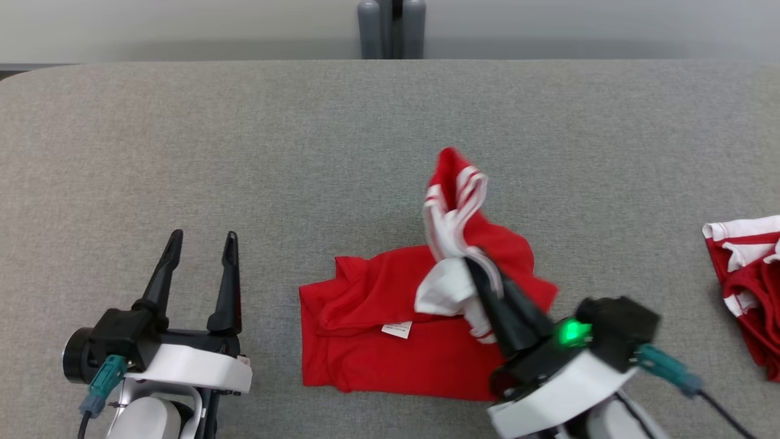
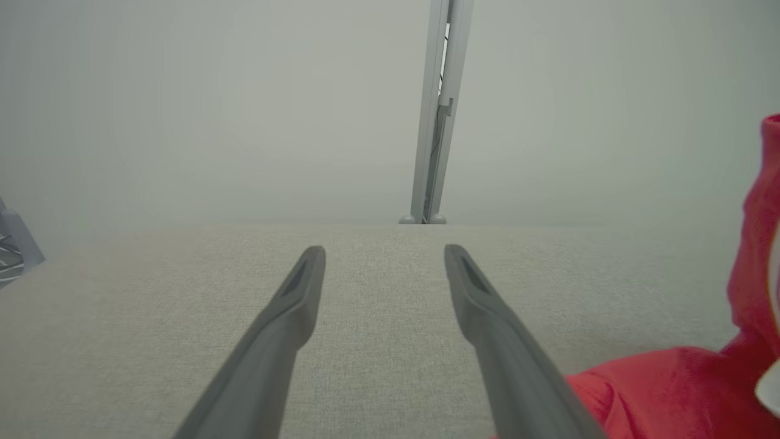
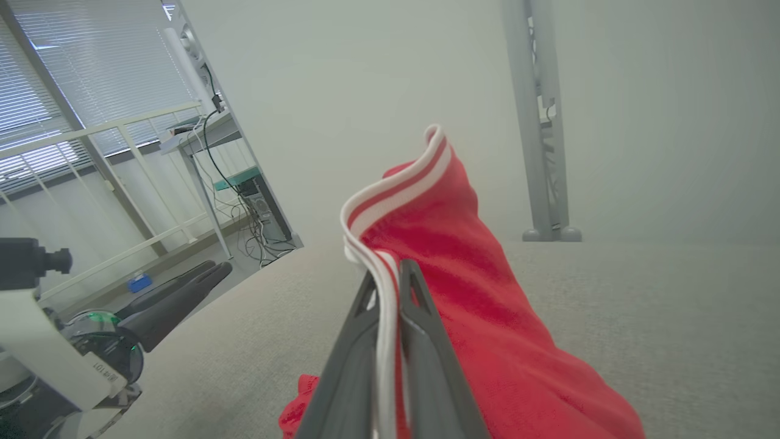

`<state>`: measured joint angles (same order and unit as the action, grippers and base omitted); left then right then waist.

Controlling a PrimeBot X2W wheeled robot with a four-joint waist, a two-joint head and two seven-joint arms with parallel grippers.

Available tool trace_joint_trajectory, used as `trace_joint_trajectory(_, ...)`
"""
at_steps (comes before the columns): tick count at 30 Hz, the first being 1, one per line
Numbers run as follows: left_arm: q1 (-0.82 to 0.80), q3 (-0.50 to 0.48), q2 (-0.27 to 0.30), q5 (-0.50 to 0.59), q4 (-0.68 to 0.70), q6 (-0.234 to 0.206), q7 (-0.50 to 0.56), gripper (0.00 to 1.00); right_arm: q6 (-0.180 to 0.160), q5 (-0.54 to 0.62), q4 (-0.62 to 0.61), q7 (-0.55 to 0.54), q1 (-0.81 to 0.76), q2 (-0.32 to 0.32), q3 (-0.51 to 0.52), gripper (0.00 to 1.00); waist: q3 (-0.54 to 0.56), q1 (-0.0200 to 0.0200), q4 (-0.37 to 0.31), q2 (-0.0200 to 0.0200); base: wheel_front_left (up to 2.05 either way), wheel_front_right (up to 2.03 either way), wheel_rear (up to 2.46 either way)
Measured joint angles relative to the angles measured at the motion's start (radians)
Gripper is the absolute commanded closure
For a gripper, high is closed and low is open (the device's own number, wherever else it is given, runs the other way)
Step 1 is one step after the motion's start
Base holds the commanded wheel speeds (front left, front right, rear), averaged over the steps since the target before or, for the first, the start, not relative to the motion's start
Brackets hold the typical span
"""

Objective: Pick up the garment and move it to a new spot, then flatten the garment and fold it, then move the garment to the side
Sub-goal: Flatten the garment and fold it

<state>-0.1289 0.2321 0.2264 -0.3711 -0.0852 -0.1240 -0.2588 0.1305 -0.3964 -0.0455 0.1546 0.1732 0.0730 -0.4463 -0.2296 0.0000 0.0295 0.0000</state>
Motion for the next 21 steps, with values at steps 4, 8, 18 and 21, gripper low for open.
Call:
trace_joint_trajectory(4,-0.016,0.019,-0.014,0.000,-0.012,0.010,0.000,0.00,0.000,-0.051,0.107,0.023,0.053,-0.016,-0.133,1.00,-0.005,0.0000,0.021,0.0000,0.00,0.00,0.00)
trace_joint_trajectory(8,-0.024,0.031,-0.018,0.001,-0.024,0.018,0.000,0.00,0.000,-0.101,0.235,0.065,0.119,-0.024,-0.222,1.00,-0.006,0.0000,0.042,0.0000,0.00,0.00,0.00)
trace_joint_trajectory(18,-0.033,0.061,-0.028,0.005,-0.049,0.034,0.000,0.00,0.000,-0.285,0.407,0.106,0.212,-0.024,-0.346,0.91,-0.004,0.0000,0.077,0.0000,0.00,0.00,0.00)
trace_joint_trajectory(21,-0.041,0.065,-0.029,0.004,-0.057,0.035,0.005,0.00,0.000,-0.342,0.379,0.107,0.226,-0.023,-0.381,0.00,-0.008,0.0000,0.079,0.0000,0.00,0.00,0.00)
